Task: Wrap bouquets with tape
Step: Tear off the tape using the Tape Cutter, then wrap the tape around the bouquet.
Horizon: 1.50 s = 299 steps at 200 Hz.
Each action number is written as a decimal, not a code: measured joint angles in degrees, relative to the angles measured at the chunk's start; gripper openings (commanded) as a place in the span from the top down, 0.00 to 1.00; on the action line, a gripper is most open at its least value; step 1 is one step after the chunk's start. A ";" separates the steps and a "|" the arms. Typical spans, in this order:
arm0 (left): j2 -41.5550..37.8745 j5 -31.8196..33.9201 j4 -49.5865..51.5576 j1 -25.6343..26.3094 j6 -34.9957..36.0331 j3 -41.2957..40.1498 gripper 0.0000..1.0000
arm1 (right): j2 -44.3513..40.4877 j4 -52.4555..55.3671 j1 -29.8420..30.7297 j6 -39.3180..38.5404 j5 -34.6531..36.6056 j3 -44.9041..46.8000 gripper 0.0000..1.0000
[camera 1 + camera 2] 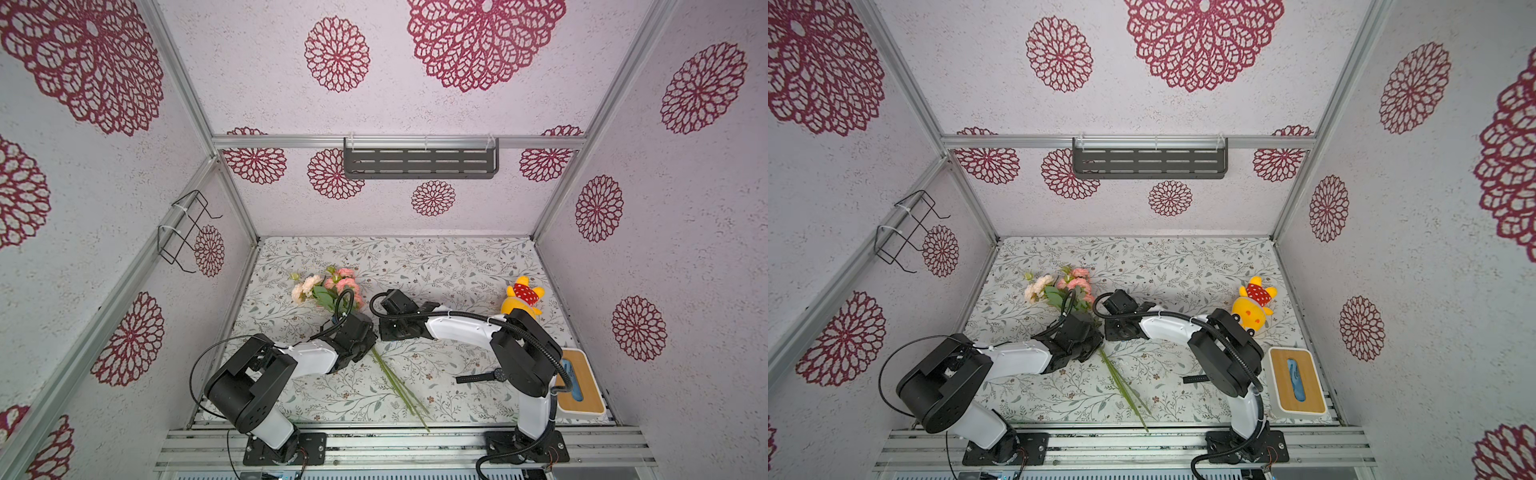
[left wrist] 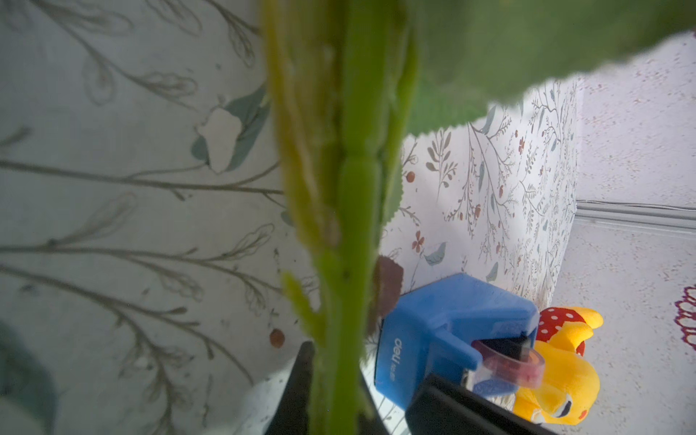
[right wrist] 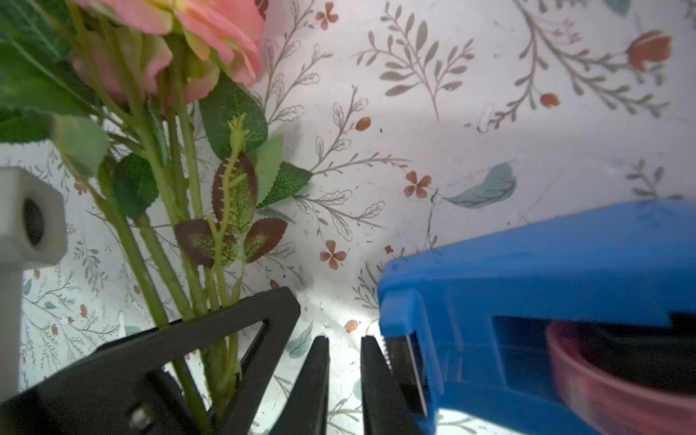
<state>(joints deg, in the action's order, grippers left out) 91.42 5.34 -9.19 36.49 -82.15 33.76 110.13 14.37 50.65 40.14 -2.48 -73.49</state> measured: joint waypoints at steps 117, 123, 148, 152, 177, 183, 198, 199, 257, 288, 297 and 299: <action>-6.49 0.68 3.04 -1.31 1.84 0.33 1.00 | -3.91 0.22 -1.77 -5.11 -6.86 -1.79 0.37; -7.23 0.76 3.82 -1.46 2.05 0.63 1.00 | -4.92 0.26 -1.92 -5.35 -6.78 -1.68 0.35; -10.34 1.27 8.00 -1.77 3.58 3.17 1.00 | -10.84 -0.04 -3.54 -4.92 -6.84 0.94 0.26; -10.97 1.36 8.87 -1.79 4.04 3.85 1.00 | -12.11 -0.07 -4.11 -4.68 -6.97 1.68 0.12; -13.73 1.55 13.27 -1.84 6.84 8.31 1.00 | -19.06 -0.83 -7.87 -4.68 -8.44 6.38 0.11; -14.34 1.49 14.10 -1.90 7.63 9.42 1.00 | -20.68 -0.87 -8.70 -4.83 -8.66 7.39 0.11; -15.63 1.14 14.67 -2.01 9.35 11.15 1.00 | -24.46 -1.38 -10.27 -5.77 -9.03 9.75 0.11; -15.74 1.07 14.62 -2.03 9.53 11.23 1.00 | -24.63 -1.42 -10.32 -5.81 -9.07 9.86 0.11; -20.22 -4.39 9.86 -2.54 14.60 11.61 1.00 | -33.33 -18.14 -10.12 -1.09 -22.64 24.04 0.15; -22.01 -6.82 5.81 -2.54 15.15 11.61 1.00 | -32.63 -26.32 -7.56 2.80 -27.04 28.24 0.15; -22.36 -7.34 4.17 -2.54 15.02 11.45 1.00 | -32.04 -28.85 -6.45 3.58 -27.78 28.22 0.16; -22.43 -7.45 3.93 -2.54 15.04 11.39 1.00 | -31.93 -29.42 -6.23 3.72 -27.89 28.22 0.16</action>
<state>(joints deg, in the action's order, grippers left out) 68.99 -2.11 -5.26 33.95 -67.11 45.15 78.19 -15.05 44.42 43.86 -30.37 -45.28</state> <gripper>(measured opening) 0.122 0.846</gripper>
